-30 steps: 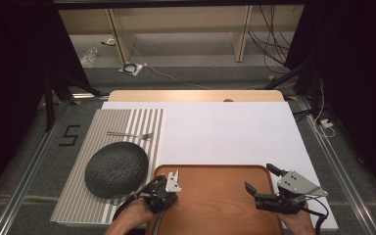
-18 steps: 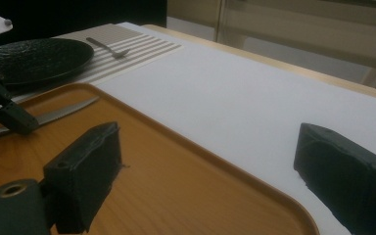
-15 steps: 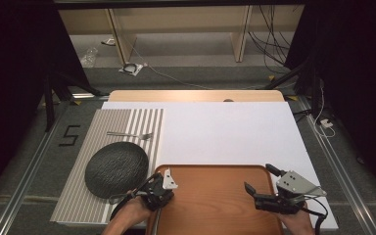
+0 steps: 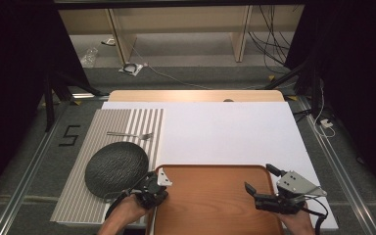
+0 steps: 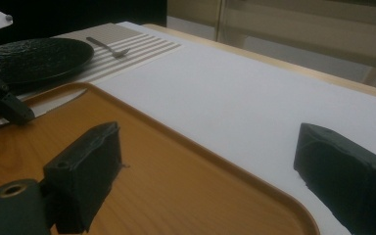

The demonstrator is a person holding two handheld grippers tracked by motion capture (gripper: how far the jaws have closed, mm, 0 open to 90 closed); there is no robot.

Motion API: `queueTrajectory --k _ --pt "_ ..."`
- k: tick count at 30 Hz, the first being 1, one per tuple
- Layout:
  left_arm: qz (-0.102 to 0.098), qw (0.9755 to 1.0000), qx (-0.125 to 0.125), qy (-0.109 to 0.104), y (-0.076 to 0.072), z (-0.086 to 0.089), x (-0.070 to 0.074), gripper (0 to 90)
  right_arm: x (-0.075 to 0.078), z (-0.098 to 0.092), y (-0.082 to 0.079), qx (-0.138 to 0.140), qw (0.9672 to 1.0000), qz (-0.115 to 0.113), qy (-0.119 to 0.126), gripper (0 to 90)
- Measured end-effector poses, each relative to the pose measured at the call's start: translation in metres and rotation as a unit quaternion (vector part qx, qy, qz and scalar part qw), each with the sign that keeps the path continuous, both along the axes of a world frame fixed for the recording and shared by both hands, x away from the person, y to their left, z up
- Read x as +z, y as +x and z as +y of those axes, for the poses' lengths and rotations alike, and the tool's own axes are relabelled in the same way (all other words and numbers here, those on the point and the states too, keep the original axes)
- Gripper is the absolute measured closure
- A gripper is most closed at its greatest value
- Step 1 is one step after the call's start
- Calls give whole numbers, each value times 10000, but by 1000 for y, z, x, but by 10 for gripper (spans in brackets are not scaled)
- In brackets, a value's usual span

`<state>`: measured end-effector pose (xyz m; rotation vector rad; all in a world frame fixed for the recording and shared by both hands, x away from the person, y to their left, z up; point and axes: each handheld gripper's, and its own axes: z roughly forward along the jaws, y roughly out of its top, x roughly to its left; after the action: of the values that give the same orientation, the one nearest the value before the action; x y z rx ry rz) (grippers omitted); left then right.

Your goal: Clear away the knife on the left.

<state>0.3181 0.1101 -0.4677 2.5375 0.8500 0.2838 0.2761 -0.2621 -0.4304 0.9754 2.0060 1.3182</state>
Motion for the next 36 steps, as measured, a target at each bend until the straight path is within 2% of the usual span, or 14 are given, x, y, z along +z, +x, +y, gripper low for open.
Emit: queueTrajectory --k 4,8,11,16,18,19,21,23,27,29,30,36 --pt "-36 10000 -67 12 -1 0 0 865 0 0 0 4 10000 2 -14 114" --pt "-46 9995 -108 -277 -2 0 7 801 0 0 0 29 10000 -45 33 115" --pt "-15 9989 -87 -457 0 2 11 728 0 0 0 4 10000 -10 -1 114" --pt "9 9982 -12 -596 2 5 16 554 0 0 0 19 10000 -68 47 114" --pt "67 9961 26 -876 5 8 20 483 1 -1 0 5 10000 -18 -8 115" --pt "52 9953 33 -962 5 9 22 449 0 0 0 5 10000 -56 56 114" --pt "17 9949 52 -1003 6 10 24 396 0 0 0 4 10000 -59 63 114" --pt "-142 9936 111 -1113 7 13 28 347 0 -1 0 5 10000 -67 47 114" --pt "-218 9919 199 -1232 9 17 32 274 0 -1 1 3 9999 -84 78 114" --pt "-325 9898 327 -1349 12 23 36 254 1 -1 0 7 10000 -56 31 114" --pt "-363 9891 352 -1383 12 25 37 245 0 -1 1 11 9999 -94 88 114" --pt "-523 9864 514 -1474 18 36 45 217 1 -1 0 11 10000 -72 40 114"
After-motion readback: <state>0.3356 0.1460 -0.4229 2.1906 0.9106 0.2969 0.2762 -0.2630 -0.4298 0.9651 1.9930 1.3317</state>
